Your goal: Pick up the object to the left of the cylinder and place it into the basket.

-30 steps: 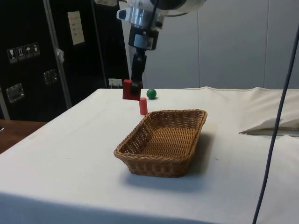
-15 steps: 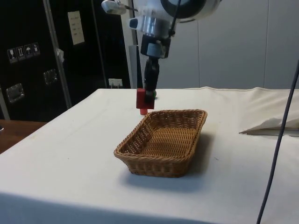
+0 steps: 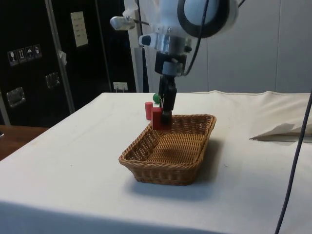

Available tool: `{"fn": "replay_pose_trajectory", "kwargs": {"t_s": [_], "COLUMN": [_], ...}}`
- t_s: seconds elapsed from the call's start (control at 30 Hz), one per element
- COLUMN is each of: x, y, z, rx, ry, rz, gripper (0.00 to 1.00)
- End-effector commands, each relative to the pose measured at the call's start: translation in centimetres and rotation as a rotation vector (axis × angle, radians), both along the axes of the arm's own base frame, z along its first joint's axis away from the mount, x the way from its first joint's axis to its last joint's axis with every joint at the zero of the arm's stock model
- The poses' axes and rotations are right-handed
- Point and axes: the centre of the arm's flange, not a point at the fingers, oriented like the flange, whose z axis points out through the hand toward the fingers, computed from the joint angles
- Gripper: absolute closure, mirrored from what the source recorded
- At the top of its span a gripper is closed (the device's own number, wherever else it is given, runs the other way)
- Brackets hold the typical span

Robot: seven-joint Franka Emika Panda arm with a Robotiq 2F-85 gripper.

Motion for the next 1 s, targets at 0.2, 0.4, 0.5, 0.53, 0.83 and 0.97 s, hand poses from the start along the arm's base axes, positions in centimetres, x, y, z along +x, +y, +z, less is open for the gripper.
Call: {"fn": "replay_pose_trajectory", "kwargs": {"t_s": [0.2,0.4,0.5,0.53,0.83,0.97], "x": [-0.8,-1.3,-1.7,-1.8,-2.0,-2.0], "y": [1.9,3.4,4.3,4.6,5.0,5.0], "z": [-2.0,-3.5,-4.5,-4.8,-5.5,-5.4], "rx": [-0.023,-0.038,-0.047,-0.049,-0.055,-0.054], "ry": [0.005,0.017,0.024,0.027,0.037,0.038], "rz": [0.003,0.009,0.012,0.014,0.024,0.024], "gripper": [0.98,0.98,0.98,0.98,0.98,0.98]}}
